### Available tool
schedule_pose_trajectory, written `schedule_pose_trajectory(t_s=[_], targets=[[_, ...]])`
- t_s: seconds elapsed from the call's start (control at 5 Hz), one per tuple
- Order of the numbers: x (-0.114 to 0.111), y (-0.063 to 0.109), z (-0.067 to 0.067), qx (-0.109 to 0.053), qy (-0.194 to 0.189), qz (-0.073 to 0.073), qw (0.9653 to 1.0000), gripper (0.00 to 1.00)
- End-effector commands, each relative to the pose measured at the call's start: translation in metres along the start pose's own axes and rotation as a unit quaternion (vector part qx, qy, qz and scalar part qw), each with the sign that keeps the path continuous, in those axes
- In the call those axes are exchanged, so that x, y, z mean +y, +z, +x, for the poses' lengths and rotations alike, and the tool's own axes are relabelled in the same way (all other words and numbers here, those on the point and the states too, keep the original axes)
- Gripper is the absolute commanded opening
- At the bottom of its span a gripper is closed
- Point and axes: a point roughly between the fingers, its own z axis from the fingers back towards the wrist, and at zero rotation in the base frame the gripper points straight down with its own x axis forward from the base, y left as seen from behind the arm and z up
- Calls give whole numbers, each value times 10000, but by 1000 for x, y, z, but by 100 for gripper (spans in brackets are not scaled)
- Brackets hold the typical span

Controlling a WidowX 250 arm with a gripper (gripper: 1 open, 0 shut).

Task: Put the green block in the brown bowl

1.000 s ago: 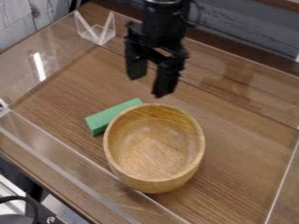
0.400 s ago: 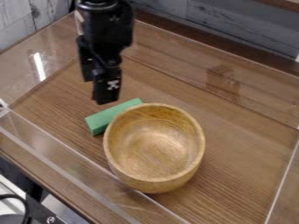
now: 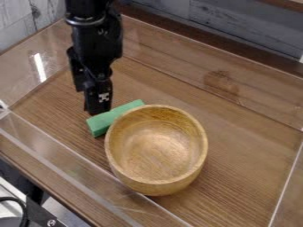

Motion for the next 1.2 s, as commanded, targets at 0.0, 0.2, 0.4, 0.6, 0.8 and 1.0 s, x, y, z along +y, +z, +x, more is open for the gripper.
schedule_pose_trajectory(t_s=[0.0, 0.2, 0.4, 0.6, 0.8, 1.0], targets=[[8, -4, 0, -108, 104, 97, 9998, 100], [10, -13, 0, -119, 118, 100, 9998, 100], [10, -22, 0, -145, 168, 86, 9997, 100], [10, -29, 1, -152, 210, 62, 9996, 100], [11, -33, 3, -169, 236, 43, 9996, 100], [13, -35, 4, -191, 269, 23, 9995, 100]])
